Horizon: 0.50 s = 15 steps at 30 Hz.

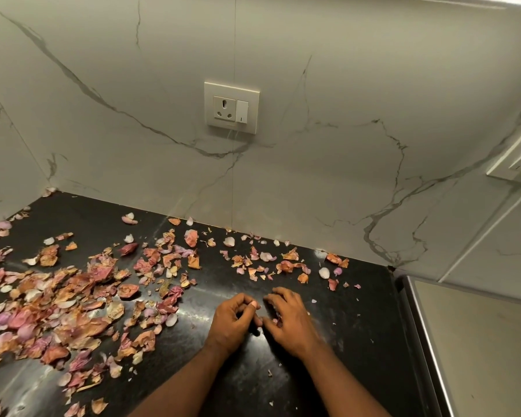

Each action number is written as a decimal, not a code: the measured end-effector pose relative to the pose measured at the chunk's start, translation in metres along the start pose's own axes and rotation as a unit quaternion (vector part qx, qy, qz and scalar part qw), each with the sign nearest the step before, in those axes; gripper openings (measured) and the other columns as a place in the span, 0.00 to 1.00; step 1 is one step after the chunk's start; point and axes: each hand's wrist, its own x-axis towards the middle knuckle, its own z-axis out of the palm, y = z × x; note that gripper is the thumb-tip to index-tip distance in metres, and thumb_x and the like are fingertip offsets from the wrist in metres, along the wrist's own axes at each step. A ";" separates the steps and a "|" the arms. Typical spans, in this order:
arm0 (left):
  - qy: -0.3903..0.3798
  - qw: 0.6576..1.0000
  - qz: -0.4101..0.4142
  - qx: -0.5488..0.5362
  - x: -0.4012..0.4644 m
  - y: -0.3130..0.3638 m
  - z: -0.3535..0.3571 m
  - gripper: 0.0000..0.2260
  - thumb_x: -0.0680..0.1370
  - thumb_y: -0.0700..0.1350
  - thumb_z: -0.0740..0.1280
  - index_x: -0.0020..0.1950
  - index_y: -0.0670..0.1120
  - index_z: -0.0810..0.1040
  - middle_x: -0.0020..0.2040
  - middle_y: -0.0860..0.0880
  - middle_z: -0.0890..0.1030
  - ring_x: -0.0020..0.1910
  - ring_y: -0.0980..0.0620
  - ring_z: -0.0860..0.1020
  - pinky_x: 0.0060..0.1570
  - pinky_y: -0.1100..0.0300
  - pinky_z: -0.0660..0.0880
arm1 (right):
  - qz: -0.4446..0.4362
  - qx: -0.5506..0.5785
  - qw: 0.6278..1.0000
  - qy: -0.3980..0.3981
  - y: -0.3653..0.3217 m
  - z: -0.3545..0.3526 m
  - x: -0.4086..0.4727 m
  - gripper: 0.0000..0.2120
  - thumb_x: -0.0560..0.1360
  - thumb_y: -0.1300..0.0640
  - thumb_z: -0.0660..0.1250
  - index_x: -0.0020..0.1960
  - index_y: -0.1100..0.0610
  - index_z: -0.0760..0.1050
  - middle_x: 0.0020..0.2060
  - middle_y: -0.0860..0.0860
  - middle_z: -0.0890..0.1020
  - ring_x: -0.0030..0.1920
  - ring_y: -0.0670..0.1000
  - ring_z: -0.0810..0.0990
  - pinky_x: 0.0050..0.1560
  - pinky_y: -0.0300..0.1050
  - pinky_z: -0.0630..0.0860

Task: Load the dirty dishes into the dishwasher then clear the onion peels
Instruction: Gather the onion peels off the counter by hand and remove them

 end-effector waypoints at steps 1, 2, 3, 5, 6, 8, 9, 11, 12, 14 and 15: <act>0.003 1.000 -0.001 0.001 0.000 0.001 0.000 0.06 0.84 0.38 0.65 0.50 0.39 0.80 0.36 0.39 0.84 0.35 0.36 0.84 0.41 0.39 0.84 | -0.025 -0.009 0.999 0.026 0.003 0.003 -0.007 0.20 0.79 0.39 0.64 0.69 0.45 0.73 0.67 0.41 0.69 0.68 0.43 0.65 0.68 0.43 0.70; 0.004 1.000 -0.002 0.002 0.000 0.000 0.000 0.06 0.84 0.38 0.65 0.50 0.39 0.80 0.36 0.39 0.84 0.35 0.36 0.84 0.40 0.39 0.84 | -0.044 -0.018 0.998 0.051 0.009 0.006 -0.014 0.15 0.80 0.40 0.63 0.63 0.45 0.75 0.61 0.40 0.71 0.62 0.42 0.68 0.61 0.40 0.72; 0.005 1.000 -0.002 0.003 0.001 0.000 0.000 0.06 0.84 0.37 0.65 0.50 0.39 0.80 0.35 0.39 0.84 0.35 0.36 0.84 0.39 0.39 0.84 | -0.057 -0.029 0.995 0.071 0.012 0.007 -0.020 0.11 0.81 0.42 0.62 0.58 0.46 0.76 0.56 0.40 0.72 0.57 0.42 0.68 0.56 0.40 0.73; 0.005 1.000 -0.003 0.005 0.001 -0.001 0.000 0.06 0.84 0.37 0.65 0.50 0.39 0.81 0.35 0.39 0.84 0.35 0.35 0.83 0.39 0.40 0.84 | -0.070 -0.049 0.991 0.099 0.022 0.008 -0.032 0.06 0.82 0.47 0.61 0.53 0.47 0.75 0.51 0.40 0.72 0.51 0.42 0.69 0.52 0.41 0.73; 0.005 1.000 -0.003 0.006 0.001 -0.001 0.000 0.06 0.84 0.37 0.65 0.50 0.38 0.80 0.35 0.39 0.84 0.35 0.34 0.83 0.39 0.40 0.84 | -0.072 -0.051 0.990 0.111 0.026 0.006 -0.038 0.05 0.82 0.48 0.62 0.52 0.47 0.75 0.49 0.40 0.73 0.50 0.43 0.69 0.51 0.42 0.73; 0.003 1.000 -0.002 0.006 0.000 -0.001 0.001 0.06 0.84 0.37 0.65 0.50 0.38 0.80 0.35 0.39 0.84 0.35 0.34 0.83 0.39 0.40 0.84 | -0.058 -0.035 0.988 0.139 0.034 0.002 -0.052 0.02 0.80 0.50 0.64 0.50 0.47 0.75 0.49 0.40 0.73 0.50 0.42 0.70 0.52 0.44 0.74; 0.002 1.000 -0.003 0.007 0.000 -0.001 0.001 0.07 0.84 0.38 0.65 0.50 0.38 0.80 0.36 0.39 0.84 0.35 0.34 0.83 0.39 0.41 0.84 | -0.048 -0.023 0.986 0.160 0.038 0.000 -0.060 0.01 0.80 0.51 0.65 0.51 0.46 0.75 0.49 0.39 0.73 0.52 0.42 0.70 0.53 0.46 0.75; 0.003 1.000 -0.006 0.007 -0.002 0.000 0.001 0.07 0.84 0.38 0.65 0.50 0.38 0.80 0.36 0.40 0.84 0.36 0.34 0.83 0.39 0.42 0.84 | -0.011 -0.005 0.981 0.195 0.045 0.001 -0.074 0.08 0.79 0.46 0.65 0.57 0.45 0.75 0.55 0.39 0.73 0.57 0.43 0.70 0.57 0.48 0.75; 0.005 1.000 -0.006 0.006 -0.002 0.001 0.002 0.07 0.84 0.38 0.65 0.50 0.38 0.80 0.36 0.40 0.84 0.36 0.34 0.83 0.39 0.42 0.84 | 0.016 -0.014 0.980 0.198 0.047 0.003 -0.080 0.15 0.79 0.41 0.64 0.63 0.45 0.74 0.61 0.41 0.72 0.61 0.44 0.70 0.61 0.49 0.74; 0.006 1.000 -0.008 0.004 -0.003 0.001 0.002 0.07 0.84 0.38 0.65 0.50 0.38 0.80 0.36 0.39 0.84 0.36 0.34 0.83 0.39 0.41 0.84 | 0.069 -0.057 0.982 0.168 0.046 0.005 -0.082 0.33 0.77 0.30 0.60 0.76 0.45 0.65 0.72 0.45 0.65 0.70 0.47 0.65 0.70 0.52 0.70; 0.004 1.000 -0.011 0.003 -0.002 0.002 0.001 0.07 0.85 0.38 0.64 0.50 0.38 0.80 0.36 0.39 0.84 0.36 0.34 0.83 0.39 0.40 0.84 | 0.088 -0.085 0.982 0.145 0.044 0.005 -0.079 0.39 0.75 0.25 0.57 0.79 0.45 0.61 0.75 0.46 0.61 0.72 0.49 0.62 0.73 0.53 0.67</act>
